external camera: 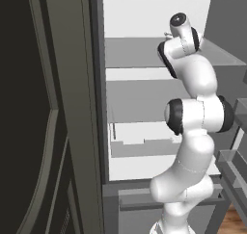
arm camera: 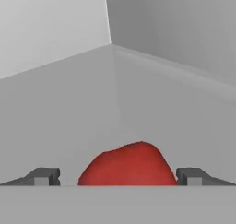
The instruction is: Take the cheese, chicken drumstick, and bell pepper from the fridge and place them on the plate on the dining counter to create an appetizer plate.
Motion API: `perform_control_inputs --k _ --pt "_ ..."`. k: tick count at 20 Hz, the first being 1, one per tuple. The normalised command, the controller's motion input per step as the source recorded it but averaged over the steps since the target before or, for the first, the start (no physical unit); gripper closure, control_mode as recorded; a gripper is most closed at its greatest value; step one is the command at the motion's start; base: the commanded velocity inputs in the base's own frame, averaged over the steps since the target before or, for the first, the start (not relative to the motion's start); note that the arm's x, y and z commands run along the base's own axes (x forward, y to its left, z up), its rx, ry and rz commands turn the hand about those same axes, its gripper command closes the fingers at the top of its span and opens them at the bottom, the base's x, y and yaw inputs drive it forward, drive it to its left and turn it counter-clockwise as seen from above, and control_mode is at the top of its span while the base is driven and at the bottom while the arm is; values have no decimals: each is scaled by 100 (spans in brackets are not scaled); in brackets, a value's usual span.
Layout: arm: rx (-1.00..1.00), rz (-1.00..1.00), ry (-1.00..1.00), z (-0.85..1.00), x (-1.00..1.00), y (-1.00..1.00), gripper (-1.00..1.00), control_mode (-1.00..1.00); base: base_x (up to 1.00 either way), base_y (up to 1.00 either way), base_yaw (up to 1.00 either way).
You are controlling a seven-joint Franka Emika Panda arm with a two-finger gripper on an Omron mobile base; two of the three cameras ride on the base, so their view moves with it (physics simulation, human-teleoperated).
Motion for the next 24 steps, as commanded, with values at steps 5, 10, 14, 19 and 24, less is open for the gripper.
perform_control_inputs --k 5,10,14,19,24 --pt "0 -6 0 -6 22 -25 -100 -100 0 0 0" --pt "0 -5 0 -23 14 -12 -100 -100 0 0 0" --pt "0 -5 0 -53 0 -1 -100 -100 0 0 0" --pt "0 -5 0 -70 0 -2 -100 -100 0 0 0" --pt "0 -4 -4 -75 5 -20 -100 -100 0 0 0"
